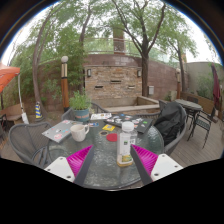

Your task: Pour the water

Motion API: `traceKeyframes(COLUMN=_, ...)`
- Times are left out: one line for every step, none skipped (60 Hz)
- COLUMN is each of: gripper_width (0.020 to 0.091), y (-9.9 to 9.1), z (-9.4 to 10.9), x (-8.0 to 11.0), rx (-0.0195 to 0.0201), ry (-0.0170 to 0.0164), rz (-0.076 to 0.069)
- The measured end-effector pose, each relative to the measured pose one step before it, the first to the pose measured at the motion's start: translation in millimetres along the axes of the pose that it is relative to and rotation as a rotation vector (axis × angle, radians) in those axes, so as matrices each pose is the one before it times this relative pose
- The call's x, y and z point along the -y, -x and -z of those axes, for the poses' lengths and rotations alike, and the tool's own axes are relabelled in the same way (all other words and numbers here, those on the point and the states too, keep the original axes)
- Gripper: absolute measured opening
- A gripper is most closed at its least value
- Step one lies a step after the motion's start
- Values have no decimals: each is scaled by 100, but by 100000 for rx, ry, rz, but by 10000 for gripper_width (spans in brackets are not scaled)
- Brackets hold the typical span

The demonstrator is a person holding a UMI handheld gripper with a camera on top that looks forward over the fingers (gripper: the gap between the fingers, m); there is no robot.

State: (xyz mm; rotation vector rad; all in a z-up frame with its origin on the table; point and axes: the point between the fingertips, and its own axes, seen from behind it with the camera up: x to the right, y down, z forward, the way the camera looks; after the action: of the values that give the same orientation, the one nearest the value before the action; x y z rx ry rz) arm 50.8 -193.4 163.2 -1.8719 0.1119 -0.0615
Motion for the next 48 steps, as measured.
traceKeyframes(gripper_width=825, y=-588, z=-885, x=-326, rx=-202, ry=-241, rz=-452)
traceKeyframes(gripper_width=825, y=-583, z=-952, x=-302, rx=-179, ry=-427, rz=-604)
traceKeyframes(gripper_width=826, y=-582, z=-887, x=-207, rx=-214, ry=-725, rz=-787)
traceKeyframes(gripper_width=825, y=-542, z=-885, x=-173, rx=-214, ry=-863, rz=-884)
traceKeyframes(gripper_width=826, y=-499, z=-849, x=-219, rx=-50, ry=-747, rz=-786)
traceKeyframes(gripper_width=826, y=-463, z=-818, x=-274, rx=132, ry=-591, rz=-655)
traceKeyframes(gripper_width=825, y=-464, z=-795, x=-279, rx=-74, ry=-567, rz=-674)
traceKeyframes(gripper_width=823, y=-537, z=-757, x=-267, rx=-376, ry=-505, rz=-631)
traceKeyframes(gripper_width=823, y=-470, z=-695, x=-236, rx=-338, ry=-498, rz=-469)
traceKeyframes(gripper_width=827, y=-319, z=-663, x=-206, rx=67, ry=-475, rz=-360)
traceKeyframes(gripper_width=831, y=-131, z=-625, x=-197, rx=640, ry=-501, rz=-369)
traceKeyframes(gripper_width=831, y=-140, z=-528, x=-225, rx=701, ry=-425, rz=-396)
traceKeyframes(gripper_width=830, y=-161, z=-580, x=-220, rx=588, ry=-257, rz=-345)
traceKeyframes(gripper_width=829, y=-150, z=-511, x=-279, rx=415, ry=68, rz=-290)
traceKeyframes(gripper_width=829, y=-73, z=-494, x=-245, rx=398, ry=171, rz=-231)
traceKeyframes(gripper_width=830, y=-35, z=-432, x=-184, rx=610, ry=101, rz=-84)
traceKeyframes(gripper_width=830, y=19, z=-441, x=-120, rx=717, ry=-132, rz=41)
traceKeyframes(gripper_width=831, y=76, z=-412, x=-97, rx=734, ry=-333, rz=215)
traceKeyframes(gripper_width=831, y=86, z=-396, x=-38, rx=777, ry=-544, rz=339)
traceKeyframes(gripper_width=830, y=78, z=-372, x=39, rx=791, ry=-617, rz=550)
traceKeyframes(gripper_width=831, y=113, z=-401, x=-38, rx=698, ry=-537, rz=713)
traceKeyframes(gripper_width=833, y=220, z=-366, x=1, rx=414, ry=-284, rz=690)
traceKeyframes(gripper_width=832, y=49, z=-382, x=24, rx=418, ry=-515, rz=723)
traceKeyframes(gripper_width=832, y=17, z=-308, x=103, rx=237, ry=-789, rz=616)
traceKeyframes(gripper_width=830, y=6, z=-338, x=142, rx=100, ry=-919, rz=515)
traceKeyframes(gripper_width=826, y=-71, z=-329, x=79, rx=55, ry=-682, rz=499)
traceKeyframes(gripper_width=816, y=-48, z=-314, x=-21, rx=-29, ry=-225, rz=548)
traceKeyframes(gripper_width=797, y=-219, z=-372, x=-170, rx=134, ry=156, rz=652)
traceKeyframes(gripper_width=755, y=-90, z=-862, x=-324, rx=-81, ry=760, rz=415)
traceKeyframes(gripper_width=665, y=118, z=257, x=54, rx=-902, ry=1181, rz=539)
traceKeyframes(gripper_width=601, y=-256, z=9, x=-326, rx=-1109, ry=1344, rz=717)
traceKeyframes(gripper_width=603, y=17, z=77, x=136, rx=-486, ry=-262, rz=335)
traceKeyframes(gripper_width=602, y=-8, z=-30, x=310, rx=-144, ry=-1322, rz=-296)
traceKeyframes(gripper_width=596, y=-33, z=-58, x=28, rx=-44, ry=-394, rz=-324)
traceKeyframes(gripper_width=581, y=-26, z=-55, x=-71, rx=137, ry=-68, rz=-366)
traceKeyframes(gripper_width=583, y=51, z=-596, x=-208, rx=489, ry=-461, rz=-420)
traceKeyframes(gripper_width=582, y=140, z=-13, x=123, rx=422, ry=-636, rz=-286)
traceKeyframes(gripper_width=582, y=92, z=-13, x=-3, rx=369, ry=-123, rz=-28)
traceKeyframes(gripper_width=582, y=100, z=-21, x=2, rx=404, ry=7, rz=111)
traceKeyframes(gripper_width=581, y=141, z=-26, x=28, rx=533, ry=104, rz=236)
traceKeyframes(gripper_width=581, y=97, z=-28, x=23, rx=521, ry=375, rz=146)
traceKeyframes(gripper_width=581, y=-419, z=-263, x=-116, rx=436, ry=507, rz=-56)
traceKeyframes(gripper_width=573, y=463, z=199, x=132, rx=259, ry=266, rz=-786)
traceKeyframes(gripper_width=559, y=-410, z=-339, x=-205, rx=53, ry=464, rz=-219)
traceKeyframes(gripper_width=559, y=-2, z=-110, x=-24, rx=116, ry=386, rz=-203)
traceKeyframes(gripper_width=554, y=21, z=-83, x=31, rx=-53, ry=224, rz=-111)
traceKeyframes(gripper_width=533, y=-29, z=-86, x=17, rx=-123, ry=342, rz=43)
traceKeyframes(gripper_width=531, y=-51, z=-95, x=-7, rx=-339, ry=569, rz=47)
